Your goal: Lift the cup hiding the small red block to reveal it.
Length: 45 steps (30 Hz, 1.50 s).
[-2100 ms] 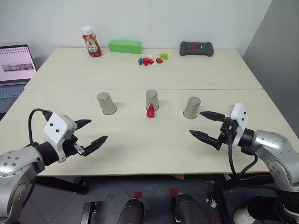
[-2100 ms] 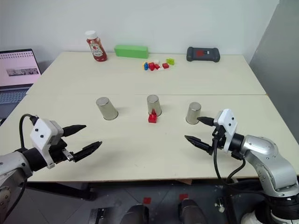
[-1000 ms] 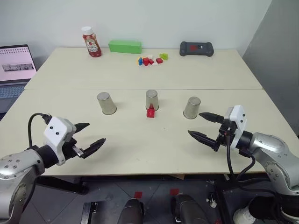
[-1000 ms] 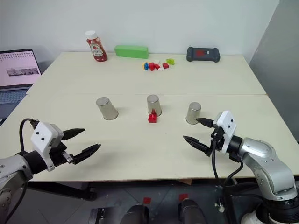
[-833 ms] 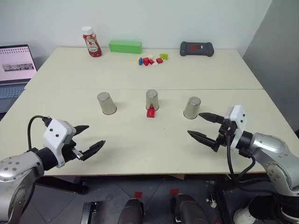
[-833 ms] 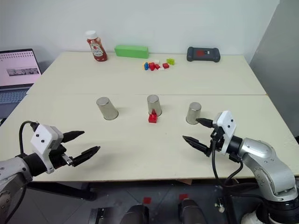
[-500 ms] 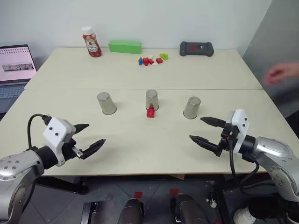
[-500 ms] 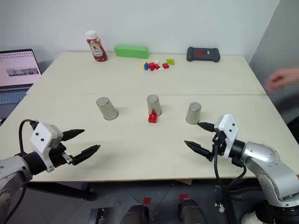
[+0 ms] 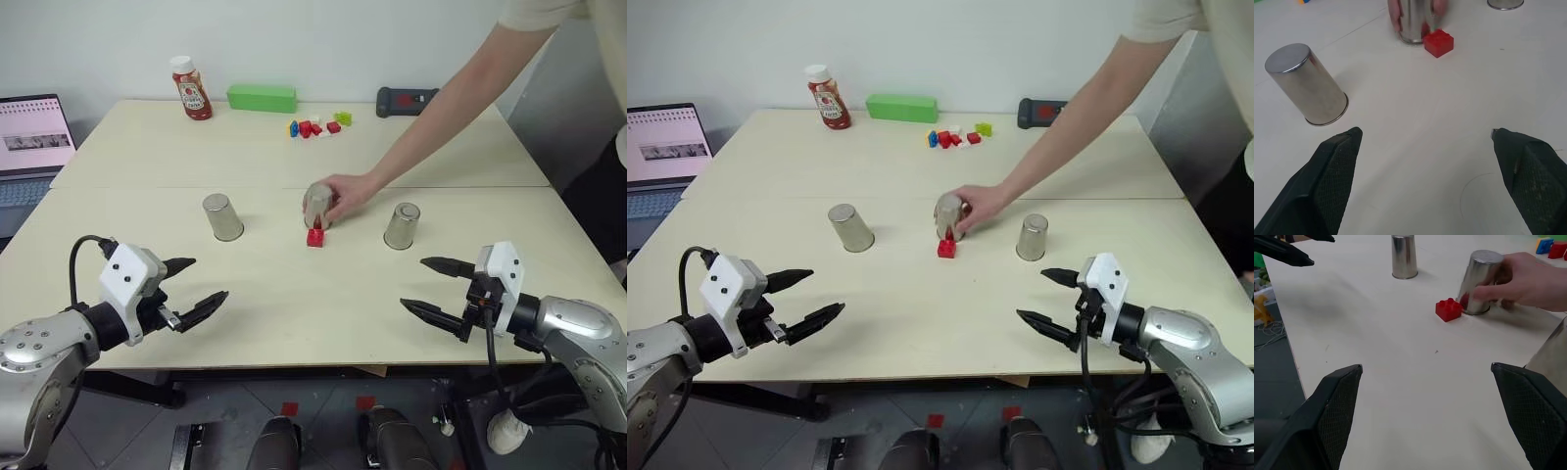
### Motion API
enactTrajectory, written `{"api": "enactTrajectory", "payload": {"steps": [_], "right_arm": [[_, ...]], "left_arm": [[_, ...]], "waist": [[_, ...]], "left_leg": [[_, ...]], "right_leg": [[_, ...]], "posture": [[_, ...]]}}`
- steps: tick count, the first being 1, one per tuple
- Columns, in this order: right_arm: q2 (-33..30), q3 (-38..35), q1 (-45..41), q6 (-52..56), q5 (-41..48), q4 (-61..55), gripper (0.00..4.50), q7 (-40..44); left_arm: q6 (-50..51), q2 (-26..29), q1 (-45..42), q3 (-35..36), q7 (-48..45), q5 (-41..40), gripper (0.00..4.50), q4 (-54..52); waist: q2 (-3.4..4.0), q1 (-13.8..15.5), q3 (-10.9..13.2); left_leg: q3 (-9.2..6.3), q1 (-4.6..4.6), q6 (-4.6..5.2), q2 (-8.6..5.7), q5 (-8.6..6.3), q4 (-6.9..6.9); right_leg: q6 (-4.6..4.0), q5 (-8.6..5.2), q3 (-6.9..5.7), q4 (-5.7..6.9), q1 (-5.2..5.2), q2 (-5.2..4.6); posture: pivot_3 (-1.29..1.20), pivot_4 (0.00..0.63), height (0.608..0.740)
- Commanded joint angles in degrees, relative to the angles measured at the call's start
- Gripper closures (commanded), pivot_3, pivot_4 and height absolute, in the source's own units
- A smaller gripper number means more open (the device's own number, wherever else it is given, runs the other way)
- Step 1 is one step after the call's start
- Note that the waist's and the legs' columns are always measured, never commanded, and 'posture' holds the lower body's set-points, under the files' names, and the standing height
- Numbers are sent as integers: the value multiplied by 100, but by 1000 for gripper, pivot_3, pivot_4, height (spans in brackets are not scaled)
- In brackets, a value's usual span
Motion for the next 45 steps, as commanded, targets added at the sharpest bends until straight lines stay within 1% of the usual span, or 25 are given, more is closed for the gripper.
{"api": "enactTrajectory", "payload": {"steps": [1, 15, 27, 34, 42, 45], "right_arm": [[-41, -118, -9, -194, -31, -10, 16, 73], [12, -8, -105, -237, -85, 24, 16, 39], [132, 119, -261, -156, -95, -15, 16, -106], [403, 232, -496, 86, 9, -45, 16, -454], [625, 128, -743, 434, 103, 102, 16, -808], [770, 155, -912, 447, -50, 246, 16, -1088]], "left_arm": [[-66, 44, 0, 59, -5, -1, 0, -117], [-58, 91, -6, 72, -28, 14, 0, -106], [-39, 120, -194, -91, -25, 18, 0, -76], [-7, 69, -317, -214, 27, -15, 0, -143], [58, 55, -426, -300, 40, -111, 0, -263], [97, 83, -500, -353, 11, -153, 0, -291]], "waist": [[0, 1, 0], [0, 1, 0], [0, 1, 0], [0, -1, 0], [0, 0, 0], [0, 0, 0]], "left_leg": [[0, 0, 0, 0, 0, 0], [0, 0, 0, 0, 0, 0], [0, -1, 0, 0, 0, 0], [0, -1, 0, 0, 0, 0], [0, -2, 0, 0, 0, 0], [-1, -1, 0, 0, 0, 0]], "right_leg": [[0, 0, 0, 0, 0, 0], [1, 1, 1, 0, 0, 0], [2, 1, 0, 0, 0, 0], [4, 2, 0, 1, 0, 0], [4, 2, 1, 1, 0, 0], [3, 2, 0, 1, 0, 0]], "posture": [[0, 150, 740], [0, 150, 740], [0, 150, 740], [0, 150, 740], [0, 150, 740], [0, 150, 740]]}}
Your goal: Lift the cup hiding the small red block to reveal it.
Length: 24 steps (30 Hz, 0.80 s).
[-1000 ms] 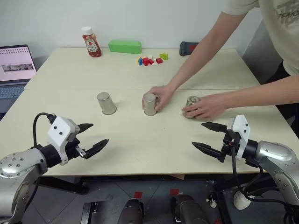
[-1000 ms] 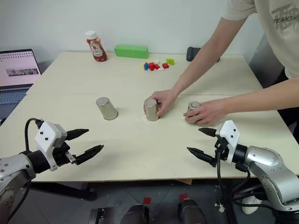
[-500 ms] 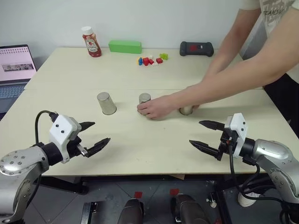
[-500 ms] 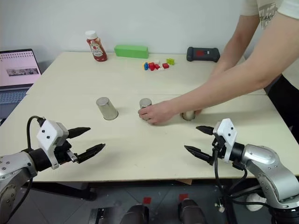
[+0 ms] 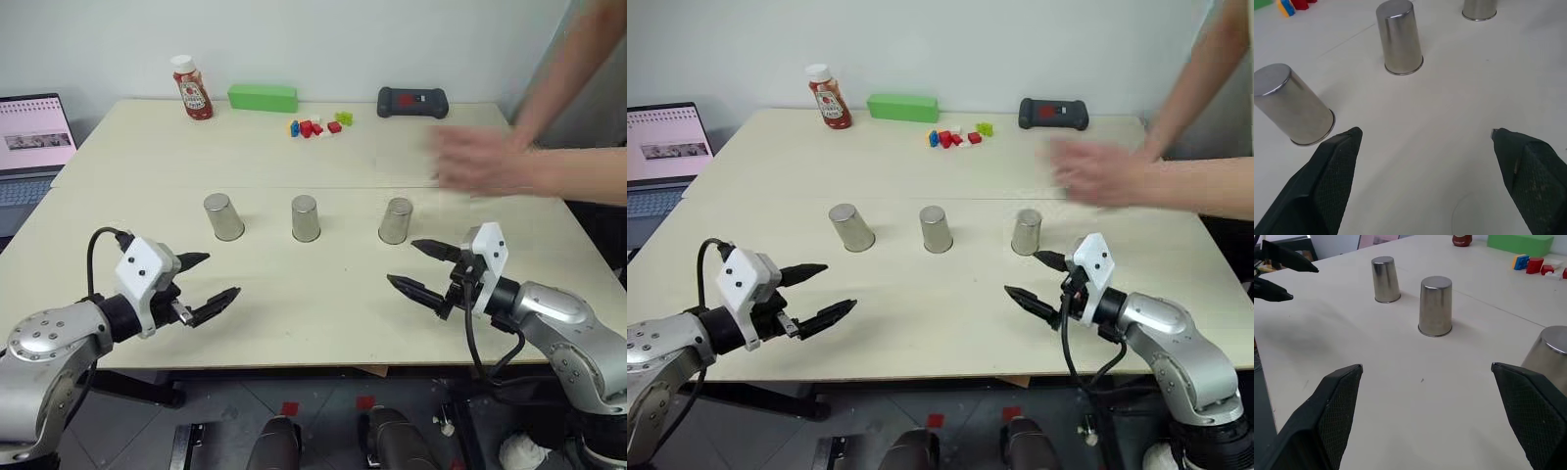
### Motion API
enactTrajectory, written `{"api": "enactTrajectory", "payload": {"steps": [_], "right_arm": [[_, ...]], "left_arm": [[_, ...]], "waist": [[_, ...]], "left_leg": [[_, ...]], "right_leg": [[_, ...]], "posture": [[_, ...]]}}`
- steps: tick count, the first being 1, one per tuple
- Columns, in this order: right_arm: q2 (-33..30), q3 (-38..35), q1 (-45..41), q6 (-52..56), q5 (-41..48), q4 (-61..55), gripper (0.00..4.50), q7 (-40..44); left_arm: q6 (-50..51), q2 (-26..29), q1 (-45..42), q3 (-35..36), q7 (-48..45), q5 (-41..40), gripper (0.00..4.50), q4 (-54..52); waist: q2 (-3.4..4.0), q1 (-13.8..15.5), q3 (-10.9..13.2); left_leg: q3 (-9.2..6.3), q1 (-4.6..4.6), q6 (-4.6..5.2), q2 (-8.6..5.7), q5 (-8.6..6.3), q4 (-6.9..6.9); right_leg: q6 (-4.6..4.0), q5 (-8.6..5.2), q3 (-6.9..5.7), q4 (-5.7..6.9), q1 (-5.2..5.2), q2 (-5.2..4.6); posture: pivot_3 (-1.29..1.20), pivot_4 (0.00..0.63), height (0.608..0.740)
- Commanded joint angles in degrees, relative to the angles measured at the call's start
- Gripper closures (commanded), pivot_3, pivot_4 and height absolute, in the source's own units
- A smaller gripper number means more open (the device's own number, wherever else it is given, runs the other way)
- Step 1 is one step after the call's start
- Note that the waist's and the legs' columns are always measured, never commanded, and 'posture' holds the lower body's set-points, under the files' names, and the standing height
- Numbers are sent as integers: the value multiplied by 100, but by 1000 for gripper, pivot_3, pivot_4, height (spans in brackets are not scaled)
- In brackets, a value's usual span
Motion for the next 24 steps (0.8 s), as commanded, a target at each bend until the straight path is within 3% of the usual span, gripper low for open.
{"api": "enactTrajectory", "payload": {"steps": [1, 10, 24], "right_arm": [[222, -59, -313, 15, -166, 167, 16, -453], [787, 81, -1401, 544, -600, 1456, 16, -1263], [1383, 209, -2484, -474, -1424, 3970, 16, -1196]], "left_arm": [[59, 68, -141, -44, -25, -132, 0, -229], [390, 296, -426, -296, -379, -437, 0, -189], [631, 446, -525, -306, -702, -804, 0, -195]], "waist": [[0, -1, 0], [0, -12, 0], [3, -45, 2]], "left_leg": [[0, 0, 0, 0, 0, 0], [2, -1, 0, -1, 0, -1], [5, -4, 0, 0, 0, -5]], "right_leg": [[0, 0, 0, 0, 0, 0], [1, 1, 3, 2, -3, 1], [-1, 1, 4, 2, -9, 1]], "posture": [[0, 150, 740], [0, 150, 740], [0, 150, 740]]}}
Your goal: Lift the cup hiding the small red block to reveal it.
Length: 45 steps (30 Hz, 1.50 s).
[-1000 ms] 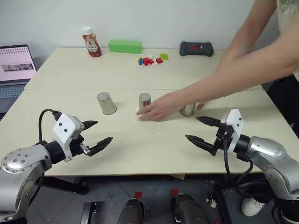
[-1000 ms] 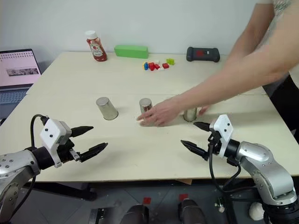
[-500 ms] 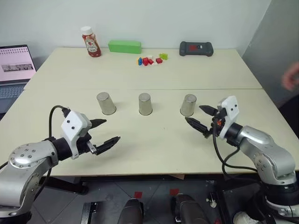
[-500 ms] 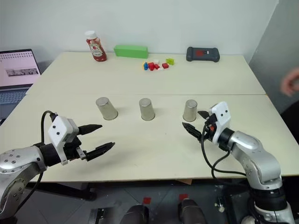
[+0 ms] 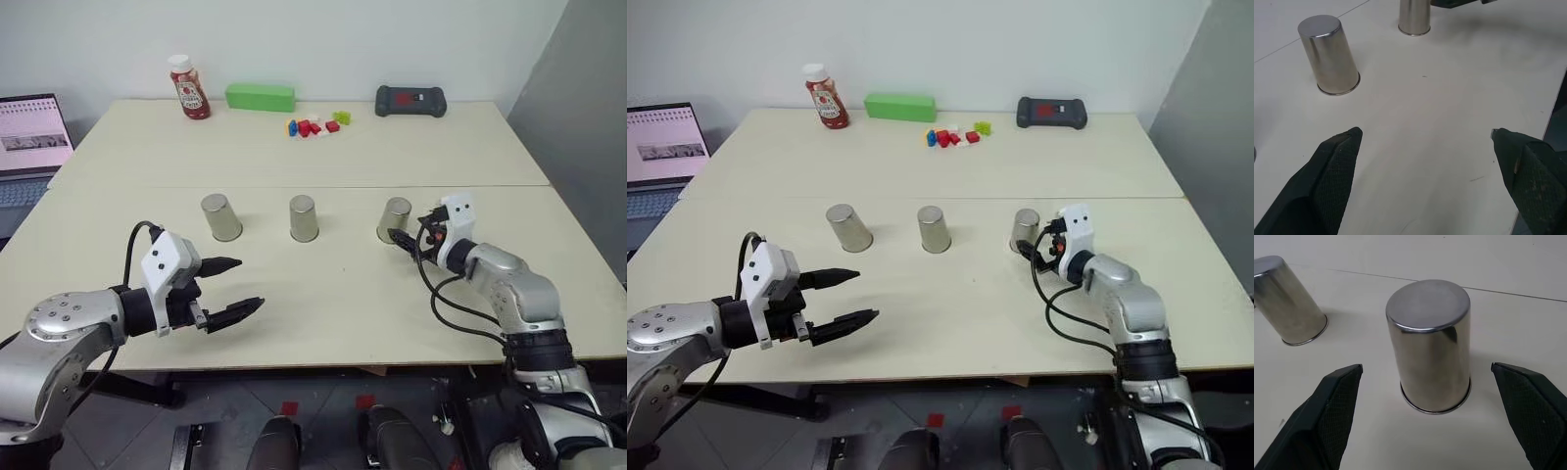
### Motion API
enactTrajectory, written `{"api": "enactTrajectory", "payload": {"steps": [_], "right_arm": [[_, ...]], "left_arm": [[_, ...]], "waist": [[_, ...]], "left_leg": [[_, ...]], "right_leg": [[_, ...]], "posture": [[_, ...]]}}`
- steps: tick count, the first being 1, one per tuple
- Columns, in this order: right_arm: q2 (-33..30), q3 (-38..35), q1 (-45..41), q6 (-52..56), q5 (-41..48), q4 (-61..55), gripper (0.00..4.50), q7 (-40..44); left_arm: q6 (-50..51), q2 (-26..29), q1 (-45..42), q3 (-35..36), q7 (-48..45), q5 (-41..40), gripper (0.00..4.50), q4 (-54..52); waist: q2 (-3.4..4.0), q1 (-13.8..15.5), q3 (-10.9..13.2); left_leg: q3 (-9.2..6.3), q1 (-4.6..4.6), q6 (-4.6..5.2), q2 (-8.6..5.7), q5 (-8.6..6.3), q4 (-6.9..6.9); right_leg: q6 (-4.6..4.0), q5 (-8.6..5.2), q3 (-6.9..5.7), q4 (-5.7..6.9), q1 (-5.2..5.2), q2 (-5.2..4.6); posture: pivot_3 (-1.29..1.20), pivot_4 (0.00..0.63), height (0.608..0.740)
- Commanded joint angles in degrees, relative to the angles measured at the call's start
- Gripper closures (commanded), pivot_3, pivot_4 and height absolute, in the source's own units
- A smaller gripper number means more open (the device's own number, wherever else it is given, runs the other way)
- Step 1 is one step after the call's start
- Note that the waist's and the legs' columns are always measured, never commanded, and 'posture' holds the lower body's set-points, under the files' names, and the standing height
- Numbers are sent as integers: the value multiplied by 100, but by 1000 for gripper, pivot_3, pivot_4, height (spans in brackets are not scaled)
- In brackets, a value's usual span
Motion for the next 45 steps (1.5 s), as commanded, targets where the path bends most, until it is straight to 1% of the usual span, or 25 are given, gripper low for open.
{"api": "enactTrajectory", "payload": {"steps": [1, 12, 17, 19, 20, 25, 30, 36, 39, 42, 45], "right_arm": [[90, -56, -332, -413, -131, 394, 16, 104], [426, -20, -985, -1204, -508, 1726, 16, 267], [507, -51, -1113, -1444, -583, 2037, 16, 314], [517, -57, -1163, -1514, -615, 2141, 385, 315], [521, -74, -1190, -1550, -628, 2191, 501, 294], [541, -159, -1261, -1717, -632, 2186, 1792, 307], [479, -158, -1166, -1758, -639, 1867, 1815, 393], [179, -416, -920, -1381, -447, 741, 1815, 325], [-82, -516, -691, -1117, -578, 334, 1815, 120], [-271, -482, -489, -934, -801, 263, 1815, -125], [-220, -506, -491, -954, -934, 526, 1815, -410]], "left_arm": [[5, 105, -33, 82, -44, -92, 0, -120], [19, 168, -40, 77, -30, -125, 0, -133], [20, 141, -19, 106, 10, -116, 0, -154], [24, 136, -23, 114, 27, -122, 0, -158], [22, 135, -23, 114, 33, -120, 0, -155], [-7, 111, -17, 90, 45, -96, 0, -120], [-30, 82, -63, 1, 53, -69, 0, -91], [-50, 118, -141, -43, 14, -48, 0, -25], [-74, 125, -159, -59, -16, -39, 0, -1], [-95, 109, -246, -103, -35, -45, 0, 49], [-145, 99, -319, -165, -72, -39, 0, 97]], "waist": [[0, -12, 0], [1, -46, 1], [1, -50, 1], [1, -51, 1], [1, -51, 1], [3, -60, 2], [3, -64, 2], [5, -59, 3], [5, -54, 3], [5, -42, 3], [5, -56, 3]], "left_leg": [[0, 0, 0, 0, 0, 0], [1, 0, 0, 0, 0, -1], [-1, -1, 0, 0, 0, -2], [0, -1, 0, 0, 0, -2], [1, -1, 0, 0, 0, -2], [0, 0, 0, 0, 0, -2], [1, -1, 0, 0, 0, -2], [-1, -5, 0, 0, 0, -3], [-2, -5, 0, 0, 0, -3], [-2, -5, 0, -1, 0, -3], [2, -4, 0, -1, 0, -2]], "right_leg": [[0, 0, 0, 0, 0, 0], [-1, 0, 1, 0, 0, 0], [-1, 0, 0, 0, 0, 0], [-1, 0, 2, 0, 0, 0], [-1, 1, 2, 0, 0, 0], [-1, 1, 2, 1, -1, 0], [-1, 1, 3, 1, -1, 0], [-1, 0, 2, 0, -4, -1], [-1, 0, 1, 0, -4, -1], [-1, 0, 1, -1, -3, -1], [-1, 0, 4, 0, -4, -1]], "posture": [[0, 150, 740], [0, 150, 740], [0, 150, 740], [0, 150, 740], [0, 150, 740], [0, 150, 740], [0, 150, 740], [0, 150, 740], [0, 150, 740], [0, 150, 740], [0, 150, 740]]}}
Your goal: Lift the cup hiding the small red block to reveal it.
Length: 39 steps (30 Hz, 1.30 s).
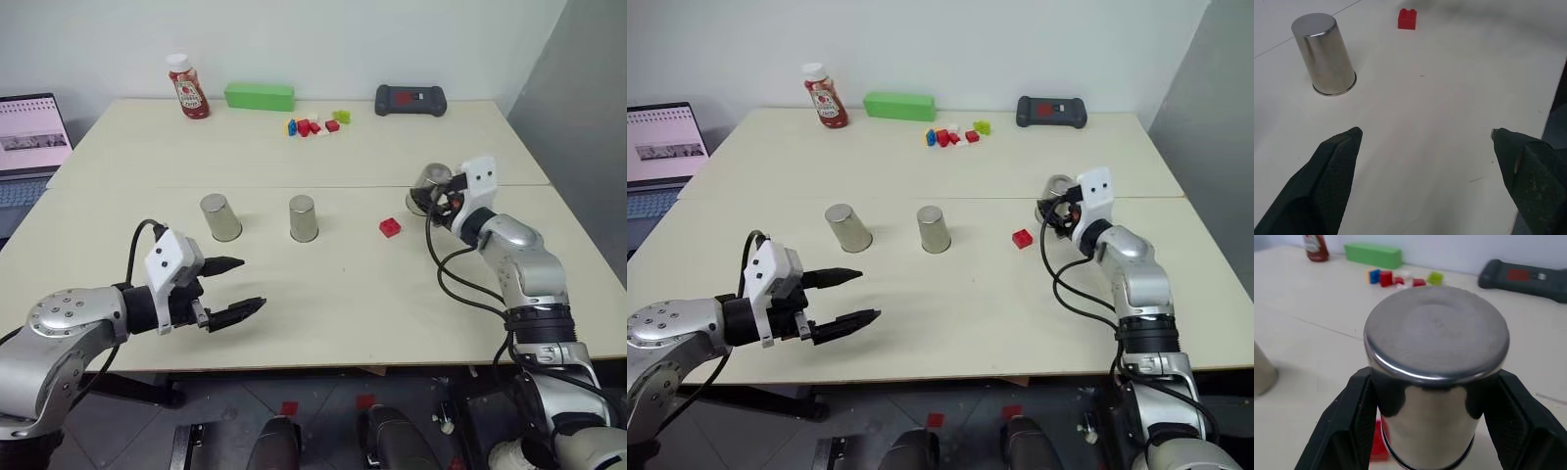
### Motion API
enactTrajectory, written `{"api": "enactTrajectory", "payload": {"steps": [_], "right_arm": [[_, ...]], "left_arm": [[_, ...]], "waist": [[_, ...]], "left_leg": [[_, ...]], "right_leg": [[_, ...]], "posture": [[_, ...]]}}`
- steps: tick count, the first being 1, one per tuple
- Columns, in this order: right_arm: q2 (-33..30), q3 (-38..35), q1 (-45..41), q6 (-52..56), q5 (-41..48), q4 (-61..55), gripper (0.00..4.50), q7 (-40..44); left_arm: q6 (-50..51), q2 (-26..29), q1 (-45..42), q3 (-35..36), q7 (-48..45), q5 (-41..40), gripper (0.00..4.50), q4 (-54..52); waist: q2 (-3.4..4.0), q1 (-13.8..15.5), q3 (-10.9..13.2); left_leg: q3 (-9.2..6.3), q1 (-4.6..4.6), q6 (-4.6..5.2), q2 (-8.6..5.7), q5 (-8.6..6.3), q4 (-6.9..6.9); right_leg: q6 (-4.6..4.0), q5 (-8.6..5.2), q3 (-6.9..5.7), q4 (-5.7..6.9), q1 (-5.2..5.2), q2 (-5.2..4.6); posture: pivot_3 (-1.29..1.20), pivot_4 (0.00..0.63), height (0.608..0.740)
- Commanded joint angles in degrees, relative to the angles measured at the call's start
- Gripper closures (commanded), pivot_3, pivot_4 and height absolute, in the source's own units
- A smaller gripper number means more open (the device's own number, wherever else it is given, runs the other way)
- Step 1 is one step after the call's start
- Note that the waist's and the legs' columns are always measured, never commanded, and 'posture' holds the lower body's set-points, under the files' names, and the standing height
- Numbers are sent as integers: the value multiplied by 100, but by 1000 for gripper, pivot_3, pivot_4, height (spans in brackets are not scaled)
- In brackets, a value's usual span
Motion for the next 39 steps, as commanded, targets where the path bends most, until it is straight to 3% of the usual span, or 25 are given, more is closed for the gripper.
{"api": "enactTrajectory", "payload": {"steps": [1, 9, 11, 13, 16, 17, 21, 25, 29, 33, 39], "right_arm": [[62, -127, -116, -16, -158, 186, 1815, -381], [245, -194, -554, -196, -281, 1409, 1815, -718], [299, -269, -643, -224, -231, 1629, 1115, -753], [323, -320, -647, -257, -143, 1553, 794, -694], [304, -395, -582, -338, -57, 1084, 75, -612], [276, -412, -560, -364, -51, 935, 31, -600], [167, -518, -482, -416, -27, 368, 31, -589], [-89, -500, -161, -352, 280, -897, 31, -10], [-555, -390, 854, 468, 1148, -2651, 31, 934], [-1052, -355, 1895, 1288, 1776, -3975, 31, 1283], [-1396, -642, 2870, 1571, 2145, -4538, 31, 1437]], "left_arm": [[-159, 22, -179, -41, -74, 11, 0, 7], [-228, -28, -369, -190, -66, 48, 0, 118], [-242, -46, -353, -189, -40, 53, 0, 110], [-263, -68, -306, -167, -7, 68, 0, 78], [-268, -185, -275, -44, 154, 28, 0, 27], [-267, -201, -268, -27, 196, 43, 0, 13], [-364, -208, -201, -5, 282, 153, 0, -30], [-544, -227, -78, 103, 323, 217, 0, -66], [-682, -208, 116, 297, 336, 280, 0, -95], [-757, -180, 320, 555, 313, 267, 0, -114], [-782, -95, 618, 880, 228, 282, 0, -82]], "waist": [[1, -17, 0], [1, -56, 1], [1, -56, 1], [1, -53, 1], [2, -53, 1], [2, -53, 1], [2, -50, 1], [3, -41, 2], [2, -15, 1], [2, 21, 1], [2, 23, 1]], "left_leg": [[1, 0, 0, 0, 0, 0], [8, -2, 0, 0, 0, -2], [10, -4, 0, 0, 0, -2], [10, -4, 0, 0, 0, -3], [10, -5, 0, 0, 0, -4], [10, -6, 0, -1, 0, -3], [8, -6, 0, 0, 0, -3], [8, -6, 0, 0, 0, -3], [4, -7, 1, 1, -1, -9], [1, -8, 2, 2, -2, -8], [6, 4, 2, 3, -2, 1]], "right_leg": [[0, 0, 1, 1, 0, 0], [0, 1, 7, 3, -6, 1], [0, 1, 9, 1, -7, 1], [0, 1, 9, 0, -7, 1], [0, 1, 10, 0, -8, 1], [0, 1, 11, 0, -8, 0], [0, 1, 8, 1, -9, 0], [0, 0, 8, 1, -9, 0], [-3, -3, 5, -2, -9, 0], [-3, -6, 3, -2, -8, -2], [-5, -8, 6, -2, 0, -1]], "posture": [[0, 150, 740], [0, 150, 740], [0, 150, 740], [0, 150, 740], [0, 150, 740], [0, 150, 740], [0, 150, 740], [0, 150, 740], [0, 150, 740], [0, 150, 740], [0, 150, 740]]}}
